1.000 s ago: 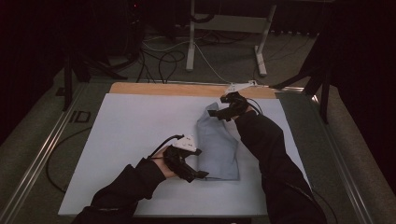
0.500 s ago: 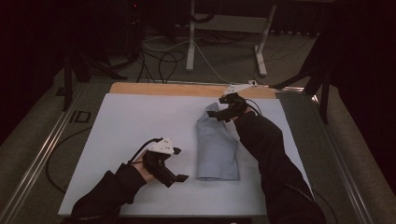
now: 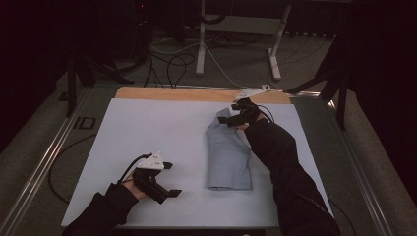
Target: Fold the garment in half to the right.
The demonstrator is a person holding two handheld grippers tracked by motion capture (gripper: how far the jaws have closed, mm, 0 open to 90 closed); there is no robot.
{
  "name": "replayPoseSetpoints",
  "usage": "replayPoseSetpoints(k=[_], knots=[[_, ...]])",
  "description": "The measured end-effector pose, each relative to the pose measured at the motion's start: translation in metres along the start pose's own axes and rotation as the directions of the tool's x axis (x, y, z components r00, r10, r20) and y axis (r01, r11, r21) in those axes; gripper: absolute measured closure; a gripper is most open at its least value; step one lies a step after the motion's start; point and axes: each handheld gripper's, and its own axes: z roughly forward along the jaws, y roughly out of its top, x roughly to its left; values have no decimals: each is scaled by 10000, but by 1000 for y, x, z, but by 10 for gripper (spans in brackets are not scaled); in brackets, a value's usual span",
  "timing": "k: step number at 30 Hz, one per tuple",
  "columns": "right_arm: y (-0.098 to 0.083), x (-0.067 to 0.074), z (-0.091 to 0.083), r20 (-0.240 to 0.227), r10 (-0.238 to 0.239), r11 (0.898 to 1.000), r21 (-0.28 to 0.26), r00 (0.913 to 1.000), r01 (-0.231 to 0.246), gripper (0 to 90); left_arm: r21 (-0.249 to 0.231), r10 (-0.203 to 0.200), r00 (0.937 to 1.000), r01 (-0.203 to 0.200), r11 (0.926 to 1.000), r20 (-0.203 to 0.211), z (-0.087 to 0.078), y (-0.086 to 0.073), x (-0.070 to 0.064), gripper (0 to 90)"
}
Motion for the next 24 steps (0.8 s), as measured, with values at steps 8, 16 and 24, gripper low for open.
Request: replayPoseSetpoints(k=[8,16,24], knots=[[-4,-9,10,603,226,9995,223,9979,-240,247,-187,-368,9967,355,9992,-725,-20,-26,3,4],[-12,-21,33,1160,706,9924,920,9907,-815,255,-452,-651,9930,609,9971,-988,-28,-37,5,4],[-24,-29,47,1349,1129,9784,1575,9844,-1337,333,-563,-666,9929,612,9965,-982,-28,-38,6,4]])
